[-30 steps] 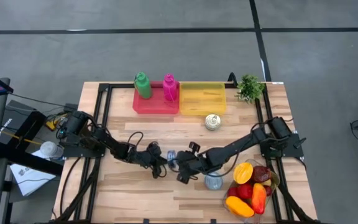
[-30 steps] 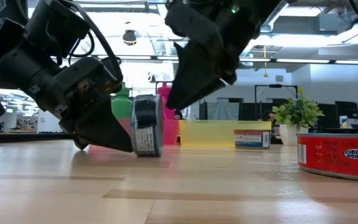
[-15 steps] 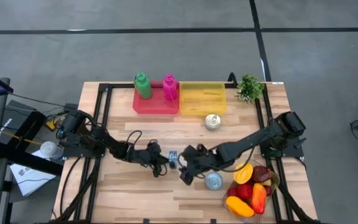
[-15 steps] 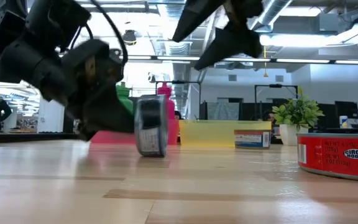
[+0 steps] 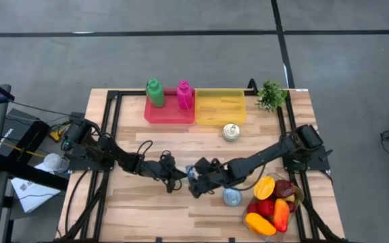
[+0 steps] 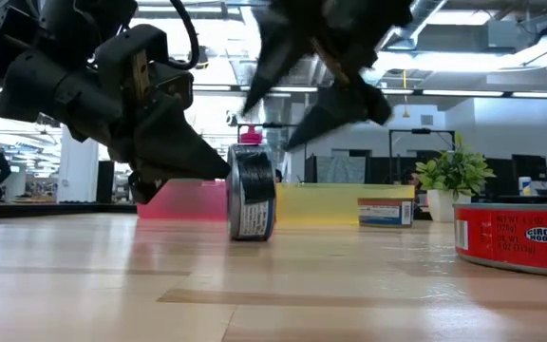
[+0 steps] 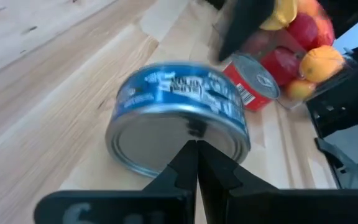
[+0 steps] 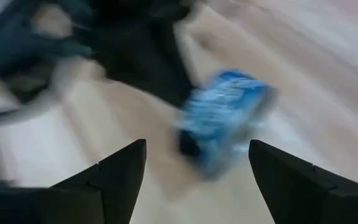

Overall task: Pick & Place Food Item
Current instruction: Put the blue tuna can into the yellow bin

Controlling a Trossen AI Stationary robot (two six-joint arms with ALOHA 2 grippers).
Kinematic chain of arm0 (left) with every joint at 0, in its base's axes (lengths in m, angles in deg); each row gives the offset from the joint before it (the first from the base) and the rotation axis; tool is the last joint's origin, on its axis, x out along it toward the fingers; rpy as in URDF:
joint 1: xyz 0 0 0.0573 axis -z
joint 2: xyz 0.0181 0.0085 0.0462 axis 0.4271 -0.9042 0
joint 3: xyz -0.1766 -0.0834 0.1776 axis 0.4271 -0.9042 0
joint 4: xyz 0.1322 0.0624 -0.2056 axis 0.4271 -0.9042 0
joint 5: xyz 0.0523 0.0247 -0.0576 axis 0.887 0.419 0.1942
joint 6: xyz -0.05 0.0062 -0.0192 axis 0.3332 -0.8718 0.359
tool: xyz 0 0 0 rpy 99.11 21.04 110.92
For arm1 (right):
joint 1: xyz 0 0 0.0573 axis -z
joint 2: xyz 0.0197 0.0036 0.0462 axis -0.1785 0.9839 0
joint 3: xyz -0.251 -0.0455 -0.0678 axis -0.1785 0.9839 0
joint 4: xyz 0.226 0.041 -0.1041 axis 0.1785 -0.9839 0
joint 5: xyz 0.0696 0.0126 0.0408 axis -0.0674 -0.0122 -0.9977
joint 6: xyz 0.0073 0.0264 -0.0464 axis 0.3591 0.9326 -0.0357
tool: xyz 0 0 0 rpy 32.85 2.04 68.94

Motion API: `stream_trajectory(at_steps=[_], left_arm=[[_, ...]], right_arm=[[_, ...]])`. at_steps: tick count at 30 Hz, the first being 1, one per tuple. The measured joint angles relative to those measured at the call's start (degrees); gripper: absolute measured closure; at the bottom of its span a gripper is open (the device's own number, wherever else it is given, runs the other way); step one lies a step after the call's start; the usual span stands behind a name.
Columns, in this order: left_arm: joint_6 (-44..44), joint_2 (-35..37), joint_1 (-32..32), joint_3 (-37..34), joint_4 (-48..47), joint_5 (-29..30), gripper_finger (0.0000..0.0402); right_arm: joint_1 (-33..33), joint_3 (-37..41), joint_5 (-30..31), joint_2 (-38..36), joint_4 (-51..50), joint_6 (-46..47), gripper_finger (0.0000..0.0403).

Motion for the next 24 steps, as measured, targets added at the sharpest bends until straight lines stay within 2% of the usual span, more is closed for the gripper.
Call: stream_trajectory(at_steps=[9,24], left_arm=[[0.01,0.07,-0.02,0.13,0.19,-0.33,0.0402],[0.08,0.07,-0.02,1.21,1.4,-0.3,0.0401]], right_arm=[[0.79,-0.74,0.13,3.03,0.3,-0.21,0.0122],[3.18,-0.69,0.28,3.09,1.11,-1.98,0.0122]])
